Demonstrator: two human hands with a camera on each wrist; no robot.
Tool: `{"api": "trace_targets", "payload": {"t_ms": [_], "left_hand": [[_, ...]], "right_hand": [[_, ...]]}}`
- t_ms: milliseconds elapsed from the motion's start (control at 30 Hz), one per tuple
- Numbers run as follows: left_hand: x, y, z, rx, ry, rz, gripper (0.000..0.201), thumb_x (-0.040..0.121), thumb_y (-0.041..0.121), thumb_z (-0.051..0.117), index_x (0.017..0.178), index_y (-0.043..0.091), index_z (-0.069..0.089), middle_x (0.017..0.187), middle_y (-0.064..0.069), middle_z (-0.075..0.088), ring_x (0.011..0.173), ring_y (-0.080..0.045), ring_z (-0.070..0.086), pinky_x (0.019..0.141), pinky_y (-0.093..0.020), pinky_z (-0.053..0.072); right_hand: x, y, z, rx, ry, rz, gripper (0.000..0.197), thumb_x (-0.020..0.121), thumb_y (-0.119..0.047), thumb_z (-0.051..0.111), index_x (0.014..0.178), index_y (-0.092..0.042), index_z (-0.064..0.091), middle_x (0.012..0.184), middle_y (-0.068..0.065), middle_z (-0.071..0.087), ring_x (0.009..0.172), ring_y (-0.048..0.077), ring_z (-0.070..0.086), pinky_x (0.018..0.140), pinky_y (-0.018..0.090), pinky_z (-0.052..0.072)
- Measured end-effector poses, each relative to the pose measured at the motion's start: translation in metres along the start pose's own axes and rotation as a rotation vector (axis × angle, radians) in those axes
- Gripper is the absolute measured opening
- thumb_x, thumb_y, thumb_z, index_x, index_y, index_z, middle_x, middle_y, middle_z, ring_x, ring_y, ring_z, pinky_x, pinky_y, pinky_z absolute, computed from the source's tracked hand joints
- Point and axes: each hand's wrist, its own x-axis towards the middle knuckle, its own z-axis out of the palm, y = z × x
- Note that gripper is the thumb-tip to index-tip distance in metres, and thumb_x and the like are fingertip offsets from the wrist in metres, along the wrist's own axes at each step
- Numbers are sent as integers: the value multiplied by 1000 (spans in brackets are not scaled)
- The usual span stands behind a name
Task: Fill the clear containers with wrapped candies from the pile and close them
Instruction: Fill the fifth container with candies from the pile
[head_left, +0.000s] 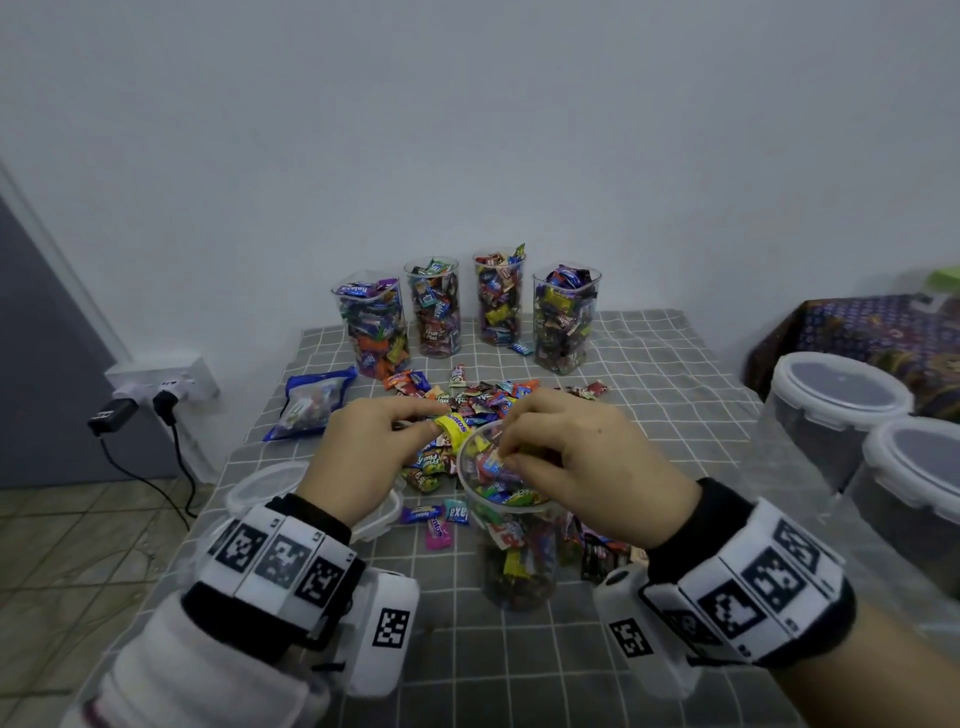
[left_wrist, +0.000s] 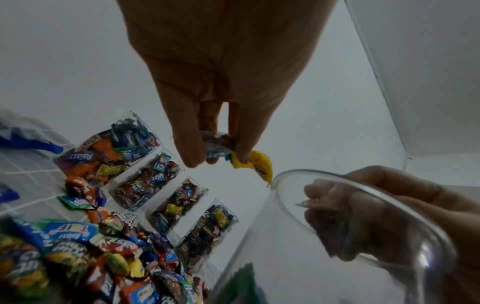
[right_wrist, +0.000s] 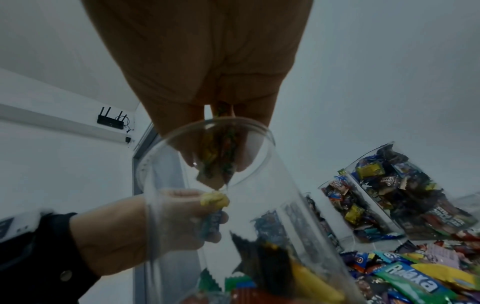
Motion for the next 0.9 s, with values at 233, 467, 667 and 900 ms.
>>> {"api": "trace_targets", "payload": {"t_ms": [233, 467, 667, 900], "left_hand": [[2, 2, 0, -10, 10, -6, 18, 87, 14, 65, 97, 26, 73, 92, 8, 70, 80, -9, 65, 72, -32, 58], [-1, 20, -7, -138, 8, 38, 21, 89, 10, 61, 97, 25, 72, 79, 9, 67, 69, -3, 62, 62, -18, 52], [-10, 52, -1, -186, -98, 123, 26, 87, 10, 64, 85, 35, 70, 80, 10, 72, 75, -6, 66, 62, -21, 55], [-13, 59, 21, -115, -204, 125, 25, 86, 10, 64, 93, 32, 72, 92, 2, 73, 80, -13, 68, 73, -36, 58]], "right_hand": [[-5, -3, 2, 134, 146, 70, 35, 83, -43, 46, 98, -22, 70, 104, -9, 63, 96, 3, 55, 81, 21, 44], [-26, 9, 19, 667, -8, 435, 96, 52, -59, 73, 134, -38, 29, 132, -22, 42, 122, 4, 48, 104, 36, 43], [-29, 19, 31, 780, -19, 502, 107, 43, -59, 83, 134, -29, 36, 131, -10, 52, 126, 4, 46, 110, 39, 36], [-30, 18, 30, 835, -1, 464, 93, 53, -49, 85, 132, -29, 41, 131, -5, 56, 124, 12, 51, 107, 44, 38]]}}
